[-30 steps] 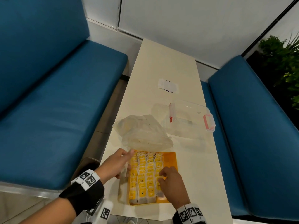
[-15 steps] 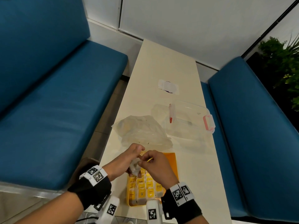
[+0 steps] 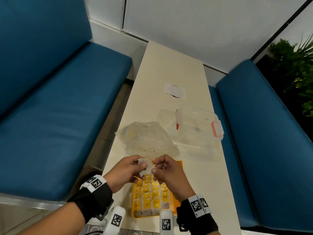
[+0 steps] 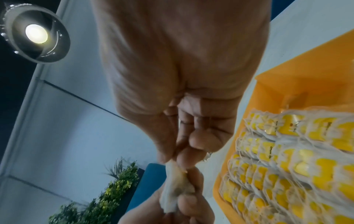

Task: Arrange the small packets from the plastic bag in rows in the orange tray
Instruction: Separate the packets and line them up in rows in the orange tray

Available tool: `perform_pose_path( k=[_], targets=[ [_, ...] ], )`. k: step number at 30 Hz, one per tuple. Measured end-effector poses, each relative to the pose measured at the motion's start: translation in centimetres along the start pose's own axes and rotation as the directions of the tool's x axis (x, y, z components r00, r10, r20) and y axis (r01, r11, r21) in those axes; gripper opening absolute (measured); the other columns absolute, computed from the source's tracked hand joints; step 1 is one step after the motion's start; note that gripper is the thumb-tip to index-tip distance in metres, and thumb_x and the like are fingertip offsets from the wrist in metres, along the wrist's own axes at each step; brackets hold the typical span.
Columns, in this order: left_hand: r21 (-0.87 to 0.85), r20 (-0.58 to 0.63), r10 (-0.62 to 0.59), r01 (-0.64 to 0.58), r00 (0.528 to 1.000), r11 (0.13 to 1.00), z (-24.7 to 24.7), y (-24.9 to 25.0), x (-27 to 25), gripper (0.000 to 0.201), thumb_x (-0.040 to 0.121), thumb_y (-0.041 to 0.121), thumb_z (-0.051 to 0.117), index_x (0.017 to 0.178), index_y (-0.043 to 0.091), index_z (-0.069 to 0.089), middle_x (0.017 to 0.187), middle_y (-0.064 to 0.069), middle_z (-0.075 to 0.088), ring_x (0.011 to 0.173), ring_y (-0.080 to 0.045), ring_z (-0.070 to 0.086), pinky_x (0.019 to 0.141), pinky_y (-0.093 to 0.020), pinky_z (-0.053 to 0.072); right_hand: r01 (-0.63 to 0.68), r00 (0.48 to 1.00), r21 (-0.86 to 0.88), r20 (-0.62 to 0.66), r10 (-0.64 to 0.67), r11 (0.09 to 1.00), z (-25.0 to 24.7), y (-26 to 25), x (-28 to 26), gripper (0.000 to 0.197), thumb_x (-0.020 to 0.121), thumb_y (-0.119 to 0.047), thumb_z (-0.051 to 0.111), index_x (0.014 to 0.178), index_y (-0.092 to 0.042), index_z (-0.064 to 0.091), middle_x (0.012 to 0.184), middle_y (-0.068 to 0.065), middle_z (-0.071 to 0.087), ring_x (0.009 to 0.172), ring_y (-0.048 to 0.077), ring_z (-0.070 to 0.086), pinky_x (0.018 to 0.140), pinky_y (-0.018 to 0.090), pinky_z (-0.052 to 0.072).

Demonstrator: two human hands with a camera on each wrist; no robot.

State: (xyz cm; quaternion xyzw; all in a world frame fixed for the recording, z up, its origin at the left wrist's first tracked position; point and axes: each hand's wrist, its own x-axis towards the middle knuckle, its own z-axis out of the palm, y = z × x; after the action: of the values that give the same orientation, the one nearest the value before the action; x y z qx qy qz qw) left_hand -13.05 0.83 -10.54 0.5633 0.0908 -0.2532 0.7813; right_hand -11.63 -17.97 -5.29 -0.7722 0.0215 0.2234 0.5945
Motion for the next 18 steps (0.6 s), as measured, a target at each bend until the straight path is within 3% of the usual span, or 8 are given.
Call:
perform_pose_path(
  k=[4, 8, 12, 16, 18],
  targets=[
    [-0.033, 0.002, 0.002, -0.002, 1.000, 0.999, 0.3, 0.5, 0.1, 0.010, 0.102, 0.018, 0.060, 0.107, 0.011, 0.065, 0.084, -0.008, 0.067, 0.065, -0.015, 0.061, 0.054, -0.024, 0.044, -0.031, 0.999, 0.114, 0.045, 0.025, 0.993, -0.4, 0.0, -0.2, 0.037, 0.081, 0.009, 0.062, 0.111, -0.012, 0.064, 0.091, 0.009, 0.061, 0.070, 0.026, 0.063, 0.054, 0.030, 0.041],
    [0.041, -0.008, 0.023, -0.023, 1.000, 0.999, 1.2, 1.0, 0.3, 0.010, 0.104, 0.017, 0.057, 0.108, 0.009, 0.058, 0.083, -0.009, 0.069, 0.069, -0.017, 0.064, 0.057, -0.026, 0.046, -0.007, 1.000, 0.047, -0.006, 0.007, 0.999, 0.3, 0.0, 0.1, 0.037, 0.083, 0.004, 0.067, 0.111, -0.021, 0.067, 0.096, 0.004, 0.062, 0.068, 0.020, 0.063, 0.053, 0.029, 0.041],
    [0.067, -0.045, 0.056, -0.053, 0.997, 0.996, 2.1, 1.1, 0.5, 0.016, 0.104, 0.013, 0.055, 0.110, -0.001, 0.052, 0.082, -0.014, 0.069, 0.073, -0.022, 0.068, 0.059, -0.029, 0.051, 0.038, 0.994, 0.071, -0.104, -0.030, 0.997, 1.3, -0.2, 0.3, 0.025, 0.084, 0.002, 0.070, 0.104, -0.012, 0.066, 0.084, 0.001, 0.065, 0.060, 0.021, 0.062, 0.049, 0.026, 0.039],
    [0.057, -0.091, 0.052, -0.047, 0.995, 0.997, 2.4, 1.4, 0.4, 0.012, 0.102, 0.010, 0.055, 0.112, 0.003, 0.054, 0.086, -0.014, 0.073, 0.077, -0.028, 0.074, 0.068, -0.037, 0.059, 0.066, 0.989, 0.036, -0.136, -0.061, 0.997, 1.3, -0.4, 0.2, 0.020, 0.082, 0.002, 0.074, 0.097, -0.005, 0.063, 0.063, -0.002, 0.066, 0.049, 0.008, 0.058, 0.049, 0.018, 0.043],
    [0.059, -0.118, 0.061, -0.055, 0.991, 0.997, 2.4, 1.4, 0.3, 0.012, 0.103, 0.008, 0.052, 0.114, 0.004, 0.054, 0.091, -0.016, 0.074, 0.080, -0.032, 0.075, 0.073, -0.042, 0.060, 0.069, 0.987, 0.011, -0.145, -0.066, 0.998, 1.3, -0.5, 0.2, 0.021, 0.080, 0.001, 0.076, 0.095, -0.004, 0.062, 0.061, -0.002, 0.064, 0.049, 0.005, 0.058, 0.049, 0.016, 0.044]
  ],
)
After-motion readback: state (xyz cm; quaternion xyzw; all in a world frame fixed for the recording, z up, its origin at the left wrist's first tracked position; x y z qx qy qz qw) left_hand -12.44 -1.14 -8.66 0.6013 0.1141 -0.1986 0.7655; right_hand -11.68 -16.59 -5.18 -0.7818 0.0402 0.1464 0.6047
